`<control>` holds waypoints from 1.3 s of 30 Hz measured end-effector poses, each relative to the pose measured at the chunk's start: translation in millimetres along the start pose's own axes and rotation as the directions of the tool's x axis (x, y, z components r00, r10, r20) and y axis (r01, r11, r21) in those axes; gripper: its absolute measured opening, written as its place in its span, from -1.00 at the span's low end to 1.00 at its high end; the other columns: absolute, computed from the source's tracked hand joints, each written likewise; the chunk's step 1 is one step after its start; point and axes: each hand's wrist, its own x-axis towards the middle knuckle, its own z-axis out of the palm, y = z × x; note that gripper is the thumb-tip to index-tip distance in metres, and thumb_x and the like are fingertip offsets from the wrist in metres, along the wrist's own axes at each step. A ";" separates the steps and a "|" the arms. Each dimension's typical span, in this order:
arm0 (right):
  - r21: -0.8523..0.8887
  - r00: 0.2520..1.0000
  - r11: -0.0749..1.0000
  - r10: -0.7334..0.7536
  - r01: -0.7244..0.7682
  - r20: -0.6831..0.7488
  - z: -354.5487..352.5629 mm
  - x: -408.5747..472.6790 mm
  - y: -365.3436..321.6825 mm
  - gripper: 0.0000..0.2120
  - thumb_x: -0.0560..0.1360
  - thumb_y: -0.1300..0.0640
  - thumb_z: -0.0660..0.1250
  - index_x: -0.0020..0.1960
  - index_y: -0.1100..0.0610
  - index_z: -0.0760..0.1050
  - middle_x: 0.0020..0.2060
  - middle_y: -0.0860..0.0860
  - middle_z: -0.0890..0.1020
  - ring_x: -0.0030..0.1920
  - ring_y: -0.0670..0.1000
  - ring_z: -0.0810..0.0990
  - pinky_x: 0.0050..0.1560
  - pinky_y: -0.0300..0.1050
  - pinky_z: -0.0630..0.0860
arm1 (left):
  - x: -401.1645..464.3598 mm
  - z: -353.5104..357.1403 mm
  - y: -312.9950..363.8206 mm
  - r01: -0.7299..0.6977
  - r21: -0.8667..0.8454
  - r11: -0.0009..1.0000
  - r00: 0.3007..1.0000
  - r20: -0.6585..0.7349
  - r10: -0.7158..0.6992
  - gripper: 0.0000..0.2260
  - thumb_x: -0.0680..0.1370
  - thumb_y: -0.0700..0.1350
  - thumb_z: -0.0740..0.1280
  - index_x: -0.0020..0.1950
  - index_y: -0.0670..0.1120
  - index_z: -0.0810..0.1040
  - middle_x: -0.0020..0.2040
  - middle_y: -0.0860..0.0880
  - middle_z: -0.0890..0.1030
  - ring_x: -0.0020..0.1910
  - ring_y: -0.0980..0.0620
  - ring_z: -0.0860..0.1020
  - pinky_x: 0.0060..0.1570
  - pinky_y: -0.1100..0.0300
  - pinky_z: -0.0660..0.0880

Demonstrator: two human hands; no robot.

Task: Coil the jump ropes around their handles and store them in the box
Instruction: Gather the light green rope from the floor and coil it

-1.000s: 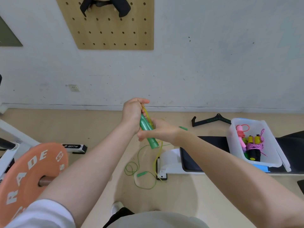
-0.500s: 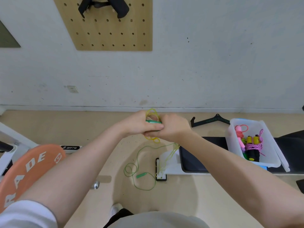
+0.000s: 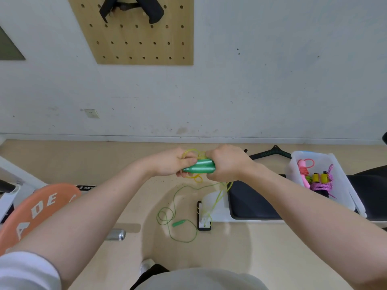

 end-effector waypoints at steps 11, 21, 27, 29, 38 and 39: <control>-0.155 0.996 0.986 -0.066 0.056 -0.060 0.9 -1.4 -22.7 -0.57 0.44 -0.06 0.28 0.27 0.02 0.35 -0.04 0.05 0.57 -0.08 0.13 0.56 -0.25 -0.12 0.29 | -2.6 3.0 16.7 0.116 0.173 0.978 0.990 0.059 -0.128 -0.76 0.39 -0.09 0.49 -0.08 -0.01 0.45 -0.35 -0.03 0.49 -0.55 0.11 0.41 -0.56 0.31 0.35; 0.260 0.989 0.954 -0.142 0.148 -0.042 -1.6 -2.0 7.0 -0.44 0.27 -0.37 0.29 0.08 0.01 0.45 -0.11 -0.06 0.58 -0.14 -0.04 0.51 -0.15 -0.09 0.42 | -10.2 5.1 8.1 0.022 0.421 0.907 0.998 -0.066 0.006 -0.70 0.45 -0.01 0.42 -0.30 -0.01 0.31 -0.42 0.06 0.36 -0.50 0.14 0.30 -0.53 0.32 0.21; 0.656 0.986 0.744 -0.167 0.126 -0.001 -13.6 2.4 19.0 -0.67 0.28 -0.20 0.33 -0.05 -0.05 0.49 -0.22 -0.08 0.55 -0.26 -0.15 0.44 -0.17 -0.18 0.38 | -14.5 9.1 7.2 -0.071 0.354 0.933 0.988 -0.106 0.115 -0.82 0.52 0.00 0.34 -0.12 0.10 0.32 -0.29 0.17 0.41 -0.34 0.20 0.39 -0.39 0.39 0.29; 0.692 0.982 0.708 -0.190 0.139 -0.004 -12.5 -0.8 18.1 -0.69 0.29 -0.23 0.31 -0.07 -0.09 0.45 -0.22 -0.08 0.54 -0.24 -0.12 0.46 -0.15 -0.19 0.39 | -16.9 8.4 5.4 -0.096 0.310 0.946 0.978 -0.148 0.148 -0.76 0.52 -0.02 0.34 0.13 0.01 0.36 -0.24 0.20 0.42 -0.31 0.22 0.42 -0.35 0.42 0.30; 0.996 0.994 0.051 0.084 -0.078 0.074 19.0 8.8 2.4 -0.67 0.60 0.10 -0.01 -0.27 0.13 0.37 -0.58 -0.11 0.22 -0.56 -0.12 0.10 -0.52 -0.27 0.04 | -17.4 6.4 -4.4 -0.170 0.179 0.969 0.873 -0.429 0.232 -0.74 0.49 0.06 0.28 0.09 -0.03 0.36 -0.28 0.14 0.43 -0.35 0.27 0.42 -0.35 0.42 0.30; 0.987 0.990 0.141 0.129 -0.078 0.060 25.0 8.2 0.3 -0.69 0.59 0.13 0.03 -0.27 0.13 0.39 -0.58 -0.11 0.25 -0.55 -0.12 0.15 -0.51 -0.26 0.10 | -16.9 3.1 -9.0 -0.126 0.199 0.972 0.858 -0.469 0.208 -0.72 0.50 0.06 0.29 0.10 -0.06 0.38 -0.29 0.11 0.43 -0.35 0.23 0.41 -0.36 0.38 0.29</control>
